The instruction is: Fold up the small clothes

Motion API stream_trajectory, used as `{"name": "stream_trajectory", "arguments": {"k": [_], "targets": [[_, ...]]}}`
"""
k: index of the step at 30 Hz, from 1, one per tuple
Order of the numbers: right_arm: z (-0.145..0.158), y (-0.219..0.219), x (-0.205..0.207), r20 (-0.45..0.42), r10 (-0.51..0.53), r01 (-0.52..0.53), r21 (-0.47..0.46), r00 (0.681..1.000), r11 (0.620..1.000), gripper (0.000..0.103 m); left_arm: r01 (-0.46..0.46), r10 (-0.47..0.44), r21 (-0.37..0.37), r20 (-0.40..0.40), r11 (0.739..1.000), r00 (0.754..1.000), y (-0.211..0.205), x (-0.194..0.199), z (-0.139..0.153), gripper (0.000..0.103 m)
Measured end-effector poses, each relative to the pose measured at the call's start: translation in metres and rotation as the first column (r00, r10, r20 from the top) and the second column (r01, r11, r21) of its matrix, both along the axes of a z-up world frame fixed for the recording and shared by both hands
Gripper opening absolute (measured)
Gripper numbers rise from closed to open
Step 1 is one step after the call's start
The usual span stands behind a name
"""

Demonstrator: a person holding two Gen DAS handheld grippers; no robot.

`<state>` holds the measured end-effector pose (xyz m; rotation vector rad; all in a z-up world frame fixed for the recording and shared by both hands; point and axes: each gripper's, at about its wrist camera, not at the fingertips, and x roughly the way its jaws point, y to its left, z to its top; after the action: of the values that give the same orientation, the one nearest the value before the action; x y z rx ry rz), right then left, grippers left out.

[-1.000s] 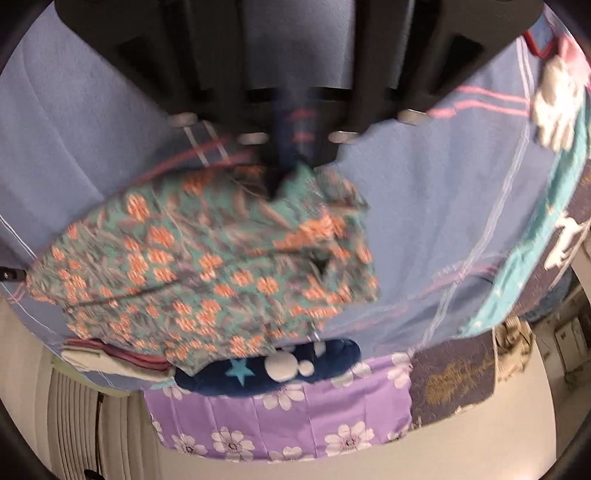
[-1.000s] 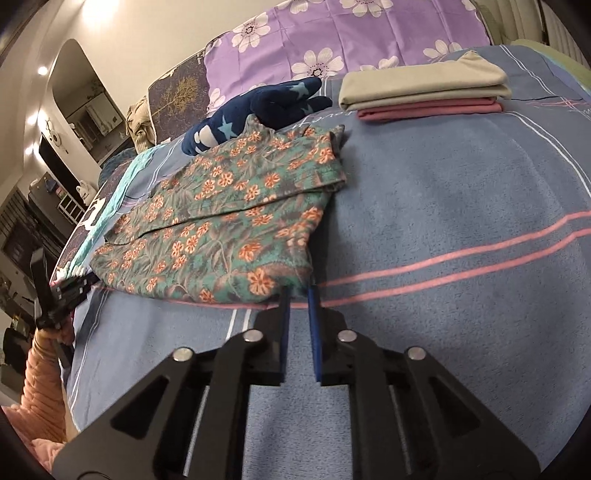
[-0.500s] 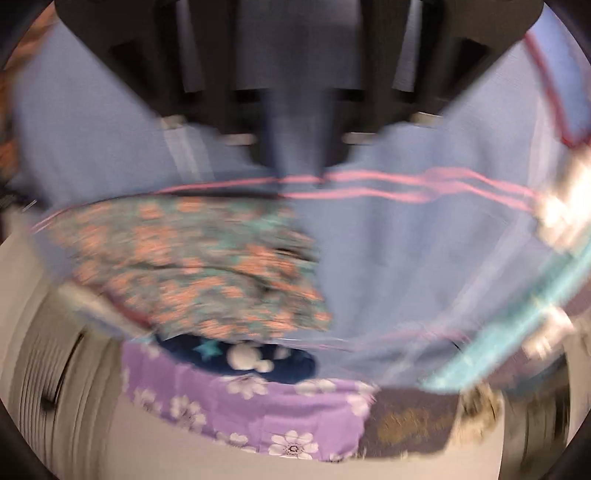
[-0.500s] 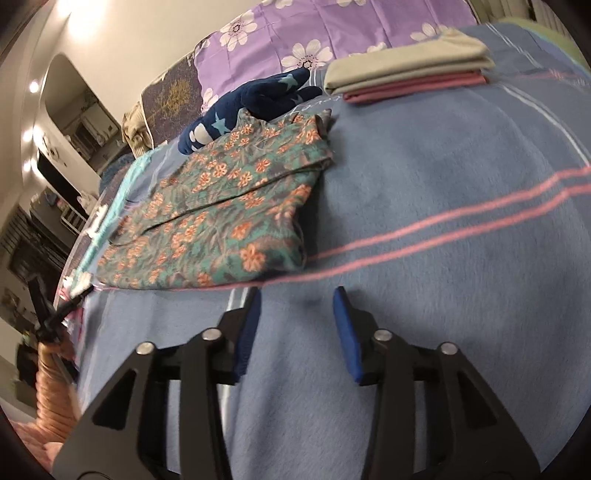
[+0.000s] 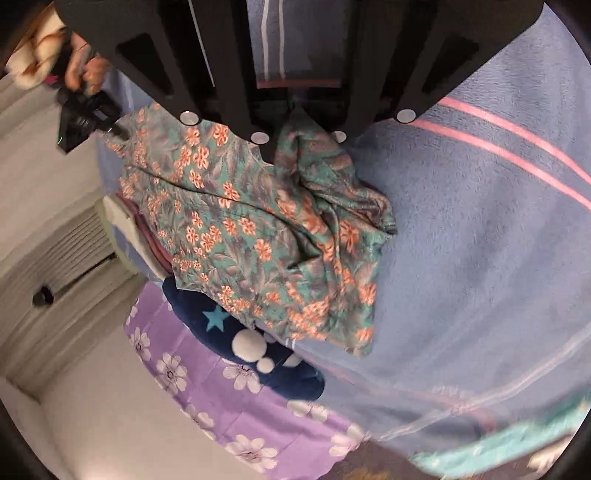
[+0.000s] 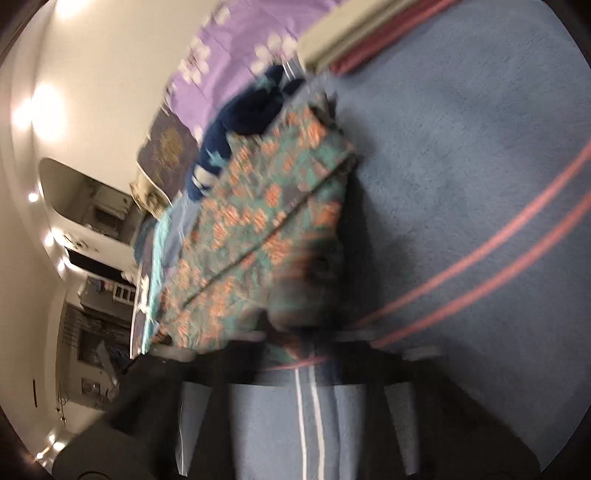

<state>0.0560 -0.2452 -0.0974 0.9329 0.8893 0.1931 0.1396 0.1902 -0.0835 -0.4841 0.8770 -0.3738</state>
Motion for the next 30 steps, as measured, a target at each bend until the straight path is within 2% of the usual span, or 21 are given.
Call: {"name": "stream_trajectory", "arguments": {"k": [2,5,8,11,13,15,16,17,19,21,22,24,26,27,28,29,30], "targets": [[0.020,-0.005,-0.008,0.067,0.000,0.002,-0.043,0.998,0.999,0.004,0.016,-0.018,0.025,0.060,1.000,0.998,-0.003,-0.011,0.018,0.002],[0.060,-0.012,-0.028,0.158,0.020,0.000,-0.121,0.987,0.993,0.004,0.058,-0.060,0.025,0.118,0.998,0.991,-0.007,-0.027,0.043,0.002],[0.083,-0.019,-0.053,0.188,0.041,-0.007,-0.178,0.981,0.984,0.004,0.127,-0.141,0.096,0.157,0.987,0.978,-0.022,-0.057,0.065,0.003],[0.083,-0.020,-0.092,0.147,0.077,-0.037,-0.256,0.986,0.966,0.004,0.202,-0.225,0.175,0.127,0.964,0.966,-0.038,-0.095,0.062,0.004],[0.061,-0.019,-0.115,0.057,0.094,-0.073,-0.293,0.994,0.953,0.007,0.223,-0.247,0.241,0.075,0.945,0.966,-0.045,-0.119,0.045,0.010],[0.035,-0.023,-0.132,-0.046,0.052,-0.064,-0.348,0.998,0.935,0.019,0.195,-0.216,0.339,0.027,0.921,0.976,-0.045,-0.134,0.027,0.020],[0.030,-0.027,-0.135,-0.062,0.030,-0.050,-0.370,0.998,0.927,0.030,0.172,-0.192,0.370,0.018,0.913,0.981,-0.043,-0.137,0.024,0.026],[0.030,-0.030,-0.138,-0.053,0.016,-0.035,-0.383,0.998,0.923,0.028,0.142,-0.162,0.392,0.019,0.909,0.987,-0.038,-0.138,0.024,0.028],[0.046,-0.036,-0.138,0.001,-0.015,0.014,-0.430,1.000,0.903,0.035,0.053,-0.097,0.443,0.077,0.895,0.992,-0.030,-0.137,0.039,0.034],[0.069,-0.030,-0.135,0.094,-0.005,0.053,-0.521,0.996,0.852,0.044,-0.023,-0.077,0.475,0.191,0.880,0.979,-0.031,-0.137,0.063,0.046],[0.082,-0.019,-0.130,0.137,0.033,0.055,-0.592,0.990,0.804,0.052,-0.041,-0.085,0.496,0.228,0.867,0.970,-0.035,-0.136,0.070,0.055],[0.091,0.003,-0.117,0.158,0.106,0.038,-0.709,0.982,0.704,0.056,-0.042,-0.137,0.556,0.277,0.830,0.951,-0.057,-0.129,0.080,0.059],[0.086,0.033,-0.104,0.121,0.188,-0.006,-0.826,0.975,0.563,0.060,-0.013,-0.190,0.602,0.272,0.798,0.944,-0.078,-0.121,0.076,0.066],[0.083,0.040,-0.098,0.102,0.216,-0.026,-0.855,0.971,0.518,0.061,0.005,-0.217,0.641,0.252,0.768,0.943,-0.090,-0.118,0.070,0.068],[0.075,0.051,-0.096,0.070,0.262,-0.057,-0.893,0.962,0.446,0.065,0.016,-0.237,0.676,0.235,0.736,0.943,-0.099,-0.116,0.063,0.072],[0.069,0.060,-0.094,0.045,0.298,-0.080,-0.916,0.954,0.393,0.070,0.024,-0.265,0.728,0.219,0.685,0.939,-0.110,-0.114,0.052,0.073],[0.062,0.071,-0.093,0.005,0.348,-0.112,-0.942,0.938,0.316,0.072,0.027,-0.286,0.763,0.209,0.646,0.935,-0.114,-0.117,0.045,0.074]]}}
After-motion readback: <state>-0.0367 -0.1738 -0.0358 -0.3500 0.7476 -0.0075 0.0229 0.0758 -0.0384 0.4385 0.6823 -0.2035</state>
